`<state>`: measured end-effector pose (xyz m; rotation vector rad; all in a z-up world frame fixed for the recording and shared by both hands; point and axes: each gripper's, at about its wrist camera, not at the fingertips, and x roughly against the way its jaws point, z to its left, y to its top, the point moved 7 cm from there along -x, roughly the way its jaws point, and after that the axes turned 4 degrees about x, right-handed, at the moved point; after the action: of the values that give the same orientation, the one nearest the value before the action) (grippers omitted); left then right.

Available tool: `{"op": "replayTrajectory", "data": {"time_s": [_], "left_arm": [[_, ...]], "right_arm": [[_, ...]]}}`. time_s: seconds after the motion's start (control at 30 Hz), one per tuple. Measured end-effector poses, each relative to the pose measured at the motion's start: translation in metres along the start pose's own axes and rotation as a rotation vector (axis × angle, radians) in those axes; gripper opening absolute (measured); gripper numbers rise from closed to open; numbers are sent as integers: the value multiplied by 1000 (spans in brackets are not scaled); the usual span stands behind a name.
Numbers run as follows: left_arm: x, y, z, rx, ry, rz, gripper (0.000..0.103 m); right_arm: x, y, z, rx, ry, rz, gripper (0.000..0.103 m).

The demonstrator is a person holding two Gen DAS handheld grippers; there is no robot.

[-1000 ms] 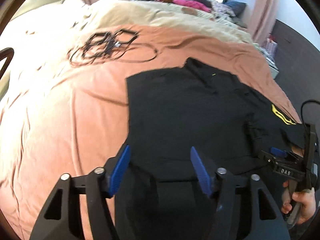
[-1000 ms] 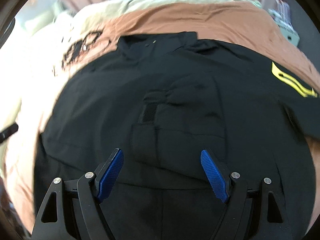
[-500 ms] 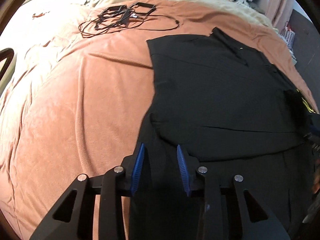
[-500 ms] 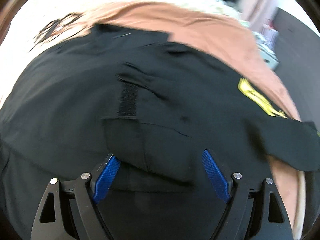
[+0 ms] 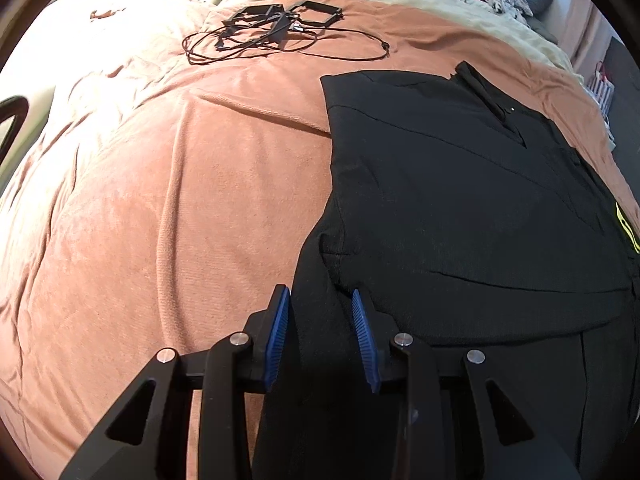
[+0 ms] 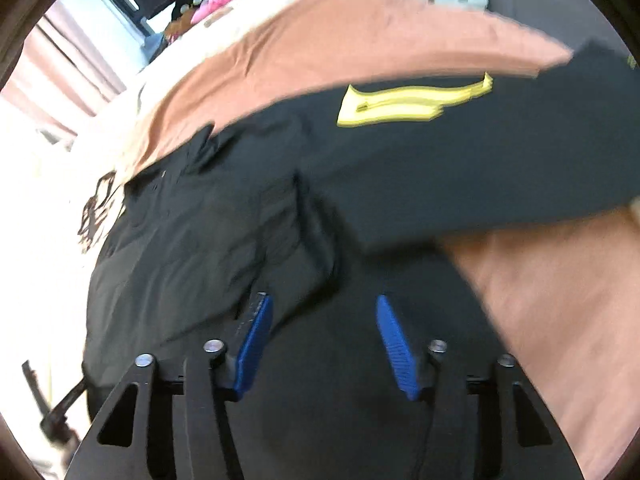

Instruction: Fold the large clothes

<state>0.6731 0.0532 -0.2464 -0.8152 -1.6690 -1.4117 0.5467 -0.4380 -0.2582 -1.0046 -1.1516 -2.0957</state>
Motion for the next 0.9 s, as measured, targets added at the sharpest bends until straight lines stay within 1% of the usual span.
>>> {"op": "replayTrajectory", "data": {"time_s": [0.07,0.1,0.13,0.17,0.2,0.23,0.27,0.33,0.4,0.53,0.6,0.73,0.8,0.83,0.87,0.9], "left_arm": [[-2,0,-3,-20,14,2,34],[-3,1,-4,-35,23,1,34],[-3,2,-4,-40,30,-3,34],[-4,3,-4,-36,27,-3,34],[-5,4,-2,-24,18,-1,34],[-7,6,-1,-14,15,0,34],[-9,7,0,-7,14,2,30],[-14,9,2,13,6,9,27],[-19,13,2,30,0,10,27],[-24,18,-4,18,4,4,27],[-26,21,-6,23,-4,5,27],[-26,25,-8,37,-13,7,26],[-20,27,-9,56,-25,7,26],[-16,28,-9,66,-36,2,27],[-11,29,-9,78,-45,-4,27],[-8,29,-9,88,-48,-7,27]], "right_arm": [[-7,-9,3,-11,20,24,38],[-12,-10,4,-24,41,36,35],[-18,-10,7,-34,62,42,30],[-25,-10,10,-47,98,52,25],[-30,-10,13,-49,117,57,23],[-35,-8,17,-46,133,55,19],[-36,-10,21,-41,135,48,14],[-43,-2,26,-25,133,37,13],[-50,8,30,-23,149,18,12],[-64,25,37,-16,149,-4,10],[-64,31,36,-13,146,-22,10],[-67,35,36,1,127,-21,11],[-62,36,37,8,113,-16,20],[-56,37,37,12,105,-28,41],[-52,39,38,12,106,-40,69],[-44,41,37,9,106,-64,81]]}}
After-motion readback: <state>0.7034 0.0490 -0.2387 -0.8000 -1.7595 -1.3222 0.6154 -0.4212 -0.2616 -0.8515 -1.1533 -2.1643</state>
